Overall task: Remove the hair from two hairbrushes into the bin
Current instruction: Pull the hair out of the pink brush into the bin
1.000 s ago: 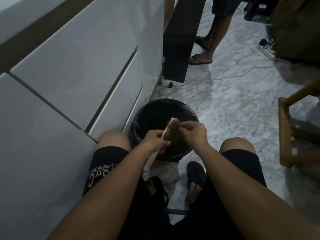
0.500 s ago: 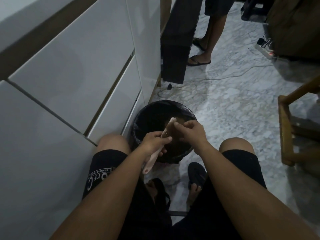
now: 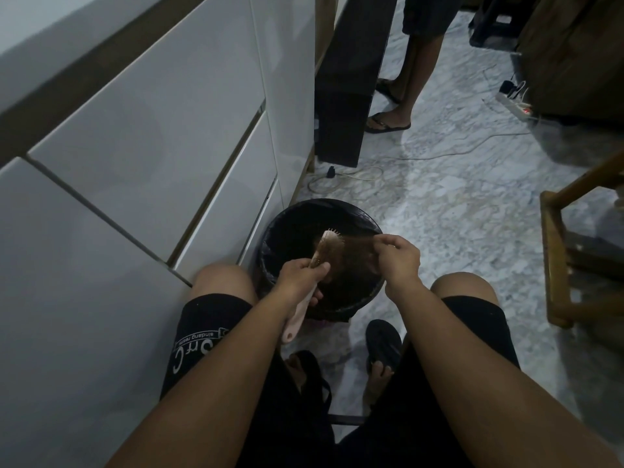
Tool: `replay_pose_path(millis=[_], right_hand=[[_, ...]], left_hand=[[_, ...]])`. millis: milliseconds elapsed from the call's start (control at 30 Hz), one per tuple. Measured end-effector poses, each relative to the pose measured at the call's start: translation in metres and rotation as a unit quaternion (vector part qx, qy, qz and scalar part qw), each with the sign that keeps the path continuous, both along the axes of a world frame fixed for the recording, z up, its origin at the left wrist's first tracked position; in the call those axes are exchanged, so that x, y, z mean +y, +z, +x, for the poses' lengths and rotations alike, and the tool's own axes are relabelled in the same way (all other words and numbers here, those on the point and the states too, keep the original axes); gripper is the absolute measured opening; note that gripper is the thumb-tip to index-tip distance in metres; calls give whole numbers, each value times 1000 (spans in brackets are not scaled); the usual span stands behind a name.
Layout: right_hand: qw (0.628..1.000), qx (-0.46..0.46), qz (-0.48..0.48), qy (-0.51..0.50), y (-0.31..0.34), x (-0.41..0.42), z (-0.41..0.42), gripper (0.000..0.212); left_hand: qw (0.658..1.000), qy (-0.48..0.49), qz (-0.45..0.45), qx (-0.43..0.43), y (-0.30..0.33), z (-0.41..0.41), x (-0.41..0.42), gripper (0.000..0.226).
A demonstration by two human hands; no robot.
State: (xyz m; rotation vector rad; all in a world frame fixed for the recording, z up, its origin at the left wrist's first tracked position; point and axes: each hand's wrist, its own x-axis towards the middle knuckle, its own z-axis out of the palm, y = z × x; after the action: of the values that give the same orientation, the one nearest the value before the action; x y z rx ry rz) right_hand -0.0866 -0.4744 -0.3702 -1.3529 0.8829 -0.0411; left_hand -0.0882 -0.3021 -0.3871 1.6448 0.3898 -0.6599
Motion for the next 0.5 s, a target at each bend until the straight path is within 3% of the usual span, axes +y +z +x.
replay_pose_path(millis=[167,300,367,433,500], right_hand=[[991,48,28,119,6,6,-1,7],[954,23,-83,288,2,9,-9,34],[923,41,-126,361,2,11,-13,31],[914,51,-140,377,1,11,-13,23],[947,39,-83,309,0,10,-10,18]], left_hand=[[999,36,-14,14,-1,2,0,27],[999,24,-14,16,-1,3,1,33],[1000,27,-5,14,-1,3,0,33],[999,36,8,10,-3,4,1,33],[999,48,16,11,-5,6,3,34]])
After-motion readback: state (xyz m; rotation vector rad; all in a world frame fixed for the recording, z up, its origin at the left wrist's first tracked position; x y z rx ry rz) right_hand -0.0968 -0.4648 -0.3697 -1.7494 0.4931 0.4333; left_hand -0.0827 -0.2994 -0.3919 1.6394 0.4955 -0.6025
